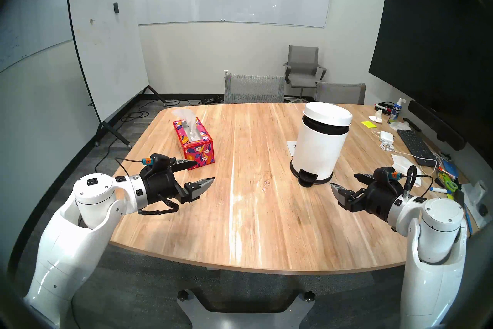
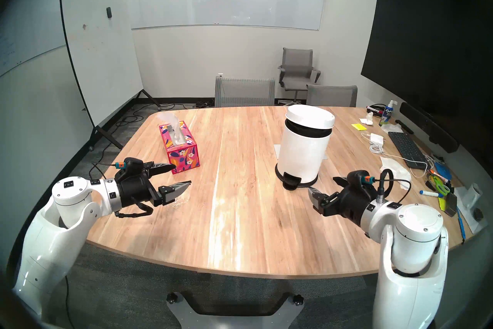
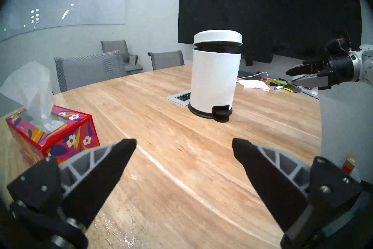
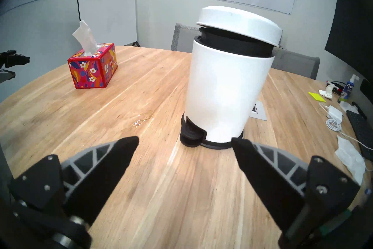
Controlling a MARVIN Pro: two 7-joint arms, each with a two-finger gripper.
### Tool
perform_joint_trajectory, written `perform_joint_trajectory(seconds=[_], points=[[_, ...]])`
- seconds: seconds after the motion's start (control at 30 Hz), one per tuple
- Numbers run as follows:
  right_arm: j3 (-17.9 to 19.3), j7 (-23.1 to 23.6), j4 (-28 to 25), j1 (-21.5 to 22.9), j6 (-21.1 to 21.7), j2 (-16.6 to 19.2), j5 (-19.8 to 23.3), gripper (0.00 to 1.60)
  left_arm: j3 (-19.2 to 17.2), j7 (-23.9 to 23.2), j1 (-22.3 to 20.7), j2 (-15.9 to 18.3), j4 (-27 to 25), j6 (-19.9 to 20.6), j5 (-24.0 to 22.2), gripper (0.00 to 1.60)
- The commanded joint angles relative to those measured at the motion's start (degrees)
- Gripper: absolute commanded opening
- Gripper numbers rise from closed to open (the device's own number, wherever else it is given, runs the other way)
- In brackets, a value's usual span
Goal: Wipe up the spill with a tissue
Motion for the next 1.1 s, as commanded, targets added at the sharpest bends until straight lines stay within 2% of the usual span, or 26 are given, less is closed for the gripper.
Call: perform_joint_trajectory(seconds=[0.0, 1.07], points=[[-0.36, -0.48, -2.02, -0.34, -0.25, -1.54, 0.4, 1.6, -2.04, -1.36, 4.01, -0.32, -2.33, -2.23, -1.16, 1.6], [-0.41, -0.75, -1.91, -0.46, -0.7, -1.88, 0.43, 1.6, -2.63, -2.25, 4.27, -1.15, -2.32, -2.4, -0.56, 1.6]])
